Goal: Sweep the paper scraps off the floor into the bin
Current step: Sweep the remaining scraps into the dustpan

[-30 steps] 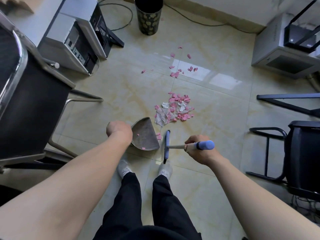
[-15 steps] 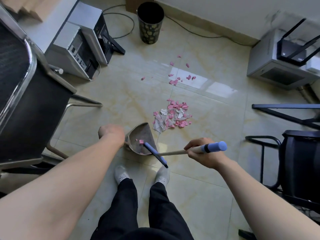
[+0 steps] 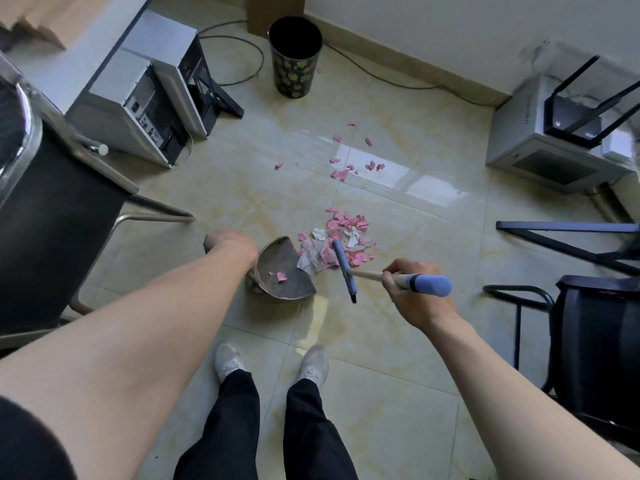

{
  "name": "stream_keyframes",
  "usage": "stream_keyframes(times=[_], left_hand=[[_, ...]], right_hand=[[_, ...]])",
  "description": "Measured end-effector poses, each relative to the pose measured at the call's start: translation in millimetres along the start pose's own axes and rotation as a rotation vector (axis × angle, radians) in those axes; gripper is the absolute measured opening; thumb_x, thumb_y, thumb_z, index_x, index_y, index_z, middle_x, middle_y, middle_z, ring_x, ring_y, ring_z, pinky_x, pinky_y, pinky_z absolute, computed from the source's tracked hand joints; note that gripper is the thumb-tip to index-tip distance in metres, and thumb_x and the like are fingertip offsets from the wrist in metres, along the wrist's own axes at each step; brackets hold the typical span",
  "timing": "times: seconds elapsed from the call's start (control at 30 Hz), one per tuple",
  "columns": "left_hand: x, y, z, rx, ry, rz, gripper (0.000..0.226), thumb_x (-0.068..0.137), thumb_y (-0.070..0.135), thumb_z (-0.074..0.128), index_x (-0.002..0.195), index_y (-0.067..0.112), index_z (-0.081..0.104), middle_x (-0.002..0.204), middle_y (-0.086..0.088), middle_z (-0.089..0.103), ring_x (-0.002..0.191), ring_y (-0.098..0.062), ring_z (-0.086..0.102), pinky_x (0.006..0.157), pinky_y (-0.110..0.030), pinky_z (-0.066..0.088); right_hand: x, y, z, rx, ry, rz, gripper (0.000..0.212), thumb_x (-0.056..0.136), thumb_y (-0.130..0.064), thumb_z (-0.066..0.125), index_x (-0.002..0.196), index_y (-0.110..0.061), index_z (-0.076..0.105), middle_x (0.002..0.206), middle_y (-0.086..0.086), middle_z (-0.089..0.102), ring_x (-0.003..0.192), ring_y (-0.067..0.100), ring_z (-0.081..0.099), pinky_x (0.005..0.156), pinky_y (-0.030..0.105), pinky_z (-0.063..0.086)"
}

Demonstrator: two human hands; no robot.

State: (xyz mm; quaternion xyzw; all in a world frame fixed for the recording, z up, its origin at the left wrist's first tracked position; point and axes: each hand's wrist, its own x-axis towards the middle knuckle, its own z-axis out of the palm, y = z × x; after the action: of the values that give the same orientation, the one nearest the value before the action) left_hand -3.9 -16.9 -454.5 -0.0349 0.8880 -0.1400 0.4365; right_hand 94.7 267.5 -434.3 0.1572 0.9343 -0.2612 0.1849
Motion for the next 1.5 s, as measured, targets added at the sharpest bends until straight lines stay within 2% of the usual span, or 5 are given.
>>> stream_keyframes(times=[0.47, 0.63, 1.07, 1.27, 1.5], left_hand=[[7, 24, -8, 0.028, 0.001, -0.019, 0.038, 0.085, 0.017, 0.061, 0.123, 0.017, 0.064, 0.129, -0.002, 0.06, 0.118, -0.021, 0.057, 0.079, -0.028, 0.045], [7, 25, -10, 0.045, -0.002, -0.015, 0.037, 0.087, 0.016, 0.059, 0.124, 0.017, 0.064, 0.13, -0.001, 0.06, 0.118, -0.02, 0.057, 0.083, -0.028, 0.046], [16, 16, -17, 0.009, -0.006, -0.045, 0.041, 0.085, 0.015, 0.061, 0.126, 0.015, 0.062, 0.132, -0.004, 0.057, 0.121, -0.025, 0.055, 0.085, -0.031, 0.045], [15, 20, -6, 0.01, 0.019, -0.06, 0.041, 0.085, 0.022, 0.063, 0.125, 0.014, 0.063, 0.13, -0.004, 0.06, 0.119, -0.024, 0.057, 0.088, -0.03, 0.047], [14, 13, -12, -0.002, 0.026, -0.065, 0.04, 0.084, 0.016, 0.061, 0.124, 0.014, 0.063, 0.128, -0.005, 0.061, 0.117, -0.026, 0.058, 0.087, -0.033, 0.047]], right_hand=[[18, 3, 9, -0.056, -0.429, -0.232, 0.021, 0.094, -0.015, 0.064, 0.107, -0.019, 0.081, 0.093, 0.002, 0.076, 0.083, 0.023, 0.07, 0.071, 0.033, 0.057], [22, 6, -10, 0.115, -0.342, -0.154, 0.015, 0.095, -0.016, 0.066, 0.099, -0.02, 0.08, 0.078, -0.009, 0.07, 0.062, 0.002, 0.061, 0.053, 0.012, 0.045], [43, -10, 22, -0.021, -0.204, -0.069, 0.028, 0.084, -0.01, 0.063, 0.057, -0.017, 0.057, 0.062, 0.009, 0.065, 0.058, 0.026, 0.053, 0.054, 0.031, 0.038], [38, -11, 33, -0.01, -0.332, -0.168, 0.015, 0.088, -0.015, 0.062, 0.083, -0.008, 0.075, 0.07, 0.007, 0.073, 0.07, 0.03, 0.07, 0.062, 0.039, 0.058], [45, -9, -1, 0.177, -0.257, -0.098, 0.02, 0.092, -0.011, 0.062, 0.074, -0.012, 0.07, 0.067, 0.006, 0.062, 0.054, 0.015, 0.046, 0.046, 0.017, 0.036]])
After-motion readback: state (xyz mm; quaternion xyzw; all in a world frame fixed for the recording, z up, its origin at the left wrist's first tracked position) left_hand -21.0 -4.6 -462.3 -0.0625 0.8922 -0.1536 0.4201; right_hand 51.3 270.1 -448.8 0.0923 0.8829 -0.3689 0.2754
